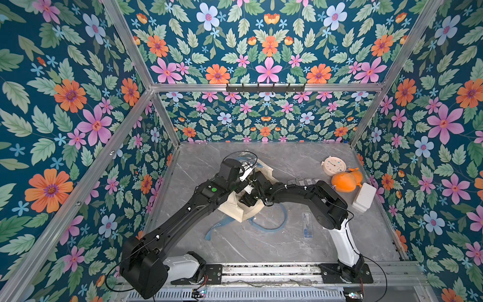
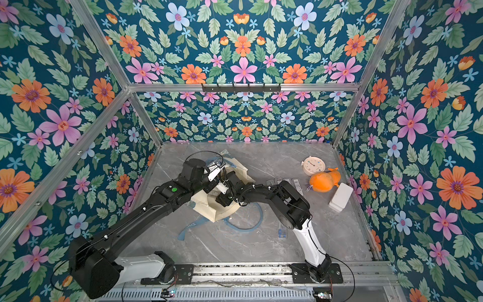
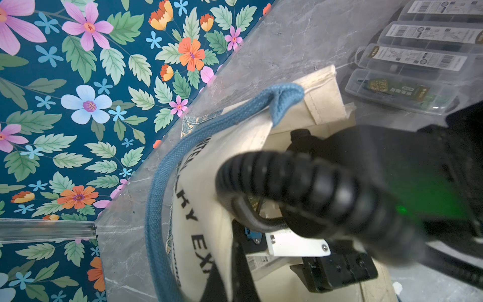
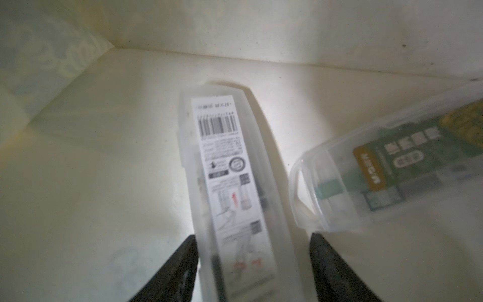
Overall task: Take out the compass set from the canvas bag
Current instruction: Pick up the compass set from the canvas bag.
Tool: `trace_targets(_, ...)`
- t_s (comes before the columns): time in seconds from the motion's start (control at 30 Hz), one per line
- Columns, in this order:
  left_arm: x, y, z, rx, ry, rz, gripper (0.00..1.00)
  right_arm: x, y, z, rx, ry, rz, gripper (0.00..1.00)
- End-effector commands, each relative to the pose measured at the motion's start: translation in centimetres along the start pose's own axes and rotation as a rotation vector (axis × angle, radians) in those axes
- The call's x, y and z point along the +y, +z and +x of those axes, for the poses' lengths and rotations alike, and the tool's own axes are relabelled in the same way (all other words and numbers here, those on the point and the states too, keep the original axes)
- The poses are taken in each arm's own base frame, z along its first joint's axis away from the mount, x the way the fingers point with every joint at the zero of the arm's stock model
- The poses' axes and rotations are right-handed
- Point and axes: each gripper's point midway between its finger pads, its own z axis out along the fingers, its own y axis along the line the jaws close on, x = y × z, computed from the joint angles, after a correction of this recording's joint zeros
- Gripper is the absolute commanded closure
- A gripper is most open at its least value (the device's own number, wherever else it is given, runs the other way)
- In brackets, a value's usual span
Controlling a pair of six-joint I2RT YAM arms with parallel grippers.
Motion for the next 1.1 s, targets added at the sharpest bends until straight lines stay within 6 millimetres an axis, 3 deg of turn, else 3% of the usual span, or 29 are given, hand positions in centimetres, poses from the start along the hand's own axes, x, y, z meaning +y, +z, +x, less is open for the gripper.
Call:
trace_targets(0.0, -0.7, -0.1, -1.5, -0.067, 0.001, 0.043, 1.00, 1.7, 0.1, 4.2, 0.160, 0.068, -0.067, 0.36)
trace_targets(0.4, -0.5, 0.2, -1.2, -0.056, 0.004, 0.031, 1.00, 2.9, -1.6, 1.6, 0.103, 0.093, -0.067, 0.59)
trace_targets(0.63, -0.4, 0.1, -1.1, -0.051, 0.006, 0.020, 1.00, 3.0, -2.0, 1.8, 0.144, 0.100, -0.018, 0.66)
trace_targets(0.83, -0.2, 0.1, -0.9, -0.046, 0.007, 0.011, 1.00, 3.5, -5.8, 0.4, 0.123, 0.183, -0.002, 0.68)
trace_targets(1.07, -0.1, 0.0, -1.0, -0.047, 0.007, 0.012, 1.00, 4.9, -9.7, 0.9, 0.118, 0.275, -0.007, 0.70)
